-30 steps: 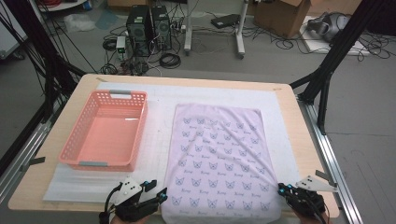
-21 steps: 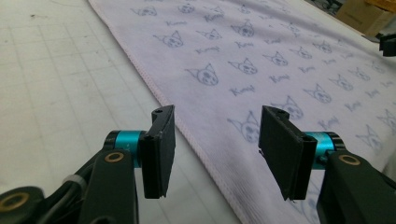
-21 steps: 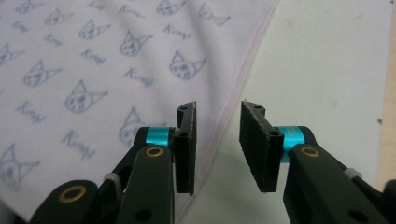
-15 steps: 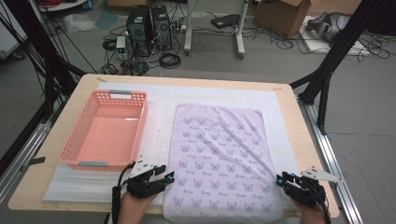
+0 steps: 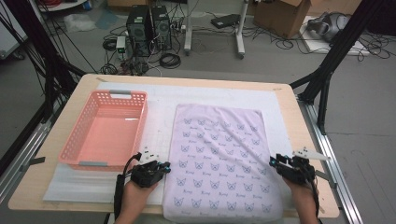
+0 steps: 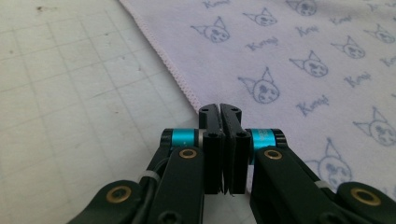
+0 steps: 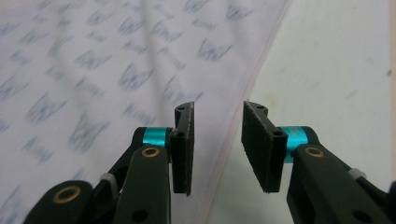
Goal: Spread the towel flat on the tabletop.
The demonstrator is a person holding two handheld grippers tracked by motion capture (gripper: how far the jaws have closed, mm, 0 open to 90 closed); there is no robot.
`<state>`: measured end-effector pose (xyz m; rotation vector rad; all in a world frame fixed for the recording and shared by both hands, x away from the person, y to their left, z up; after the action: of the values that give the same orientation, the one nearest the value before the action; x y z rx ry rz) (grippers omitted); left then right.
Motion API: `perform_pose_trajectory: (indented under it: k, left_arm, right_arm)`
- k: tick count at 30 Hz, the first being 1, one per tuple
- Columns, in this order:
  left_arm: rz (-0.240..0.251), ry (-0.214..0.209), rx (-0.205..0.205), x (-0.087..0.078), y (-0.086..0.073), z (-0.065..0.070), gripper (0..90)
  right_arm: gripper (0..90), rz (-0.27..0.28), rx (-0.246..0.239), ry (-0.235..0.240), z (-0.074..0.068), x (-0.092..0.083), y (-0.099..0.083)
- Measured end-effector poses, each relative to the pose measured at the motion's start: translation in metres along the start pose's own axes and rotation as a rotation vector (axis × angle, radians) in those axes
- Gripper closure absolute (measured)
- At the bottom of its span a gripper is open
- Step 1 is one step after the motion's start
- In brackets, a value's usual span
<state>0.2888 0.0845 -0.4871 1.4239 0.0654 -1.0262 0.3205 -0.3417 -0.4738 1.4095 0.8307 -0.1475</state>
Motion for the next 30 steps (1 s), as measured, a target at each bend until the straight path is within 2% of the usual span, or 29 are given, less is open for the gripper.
perform_pose_trajectory:
  k: [1, 2, 3, 5, 8, 9, 10, 11, 13, 14, 15, 17, 19, 20, 23, 26, 30]
  left_arm:
    - [0.006, 0.001, -0.005, -0.002, -0.001, -0.001, 87.8]
    - [-0.007, 0.03, 0.01, -0.004, -0.003, -0.003, 89.2]
    - [0.0, 0.035, 0.007, -0.007, -0.004, -0.005, 89.7]
    - [0.008, 0.029, -0.015, -0.011, -0.007, -0.01, 89.7]
    - [0.02, 0.002, -0.026, -0.014, -0.009, -0.01, 89.2]
    - [0.026, -0.006, -0.025, -0.014, -0.008, -0.009, 87.8]
    - [0.033, -0.012, -0.02, -0.013, -0.007, -0.008, 85.6]
    - [0.041, -0.023, -0.02, -0.012, -0.006, -0.007, 83.0]
    - [0.055, -0.042, -0.019, -0.01, -0.004, -0.005, 77.8]
    - [0.062, -0.049, -0.02, -0.01, -0.002, -0.005, 74.2]
    - [0.072, -0.057, -0.02, -0.01, -0.001, -0.004, 71.2]
    - [0.097, -0.072, -0.02, -0.009, 0.003, -0.002, 63.6]
    - [0.126, -0.108, -0.014, -0.008, 0.007, -0.001, 54.9]
    - [0.137, -0.123, -0.008, -0.007, 0.009, -0.001, 51.3]
    - [0.16, -0.176, 0.006, -0.003, 0.016, 0.001, 42.4]
    - [0.204, -0.2, 0.037, 0.0, 0.029, 0.002, 37.5]
    - [0.27, -0.217, 0.037, 0.003, 0.047, 0.002, 30.2]
  right_arm:
    - [61.7, -0.006, 0.006, -0.006, 0.005, 0.009, 0.006]
    - [61.1, -0.016, 0.012, -0.014, 0.01, 0.019, 0.011]
    - [60.5, -0.041, 0.012, -0.022, 0.015, 0.03, 0.016]
    - [60.2, -0.083, -0.018, -0.058, 0.022, 0.05, 0.024]
    - [62.7, -0.08, 0.002, -0.085, 0.028, 0.068, 0.035]
    - [68.2, -0.087, 0.005, -0.088, 0.03, 0.072, 0.037]
    - [81.0, -0.087, -0.001, -0.088, 0.031, 0.074, 0.039]
    - [87.0, -0.088, -0.02, -0.08, 0.031, 0.076, 0.041]
    - [88.3, -0.103, -0.047, -0.106, 0.032, 0.077, 0.043]
    - [88.4, -0.102, -0.072, -0.158, 0.036, 0.078, 0.044]
    - [88.3, -0.093, -0.059, -0.172, 0.041, 0.078, 0.044]
    - [84.3, -0.063, 0.021, -0.17, 0.047, 0.078, 0.043]
    - [68.7, -0.059, 0.033, -0.182, 0.046, 0.076, 0.043]
    - [64.7, -0.053, 0.027, -0.185, 0.046, 0.073, 0.043]
    - [53.5, -0.021, 0.02, -0.154, 0.042, 0.057, 0.044]
    - [46.8, -0.008, 0.001, -0.056, 0.033, 0.041, 0.04]
    - [37.1, 0.007, -0.028, 0.07, 0.017, 0.021, 0.027]
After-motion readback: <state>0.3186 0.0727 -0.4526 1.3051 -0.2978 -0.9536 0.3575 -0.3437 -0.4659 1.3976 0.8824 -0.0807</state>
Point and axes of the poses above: each handheld gripper's, and its own axes: x roughly forward along the jaws, y roughly out of its top, z roughly to its right, the point moved 6 cm from there along x, roughly forward along the jaws, and after that the axes turned 4 degrees about -x, right-handed, at the moved point
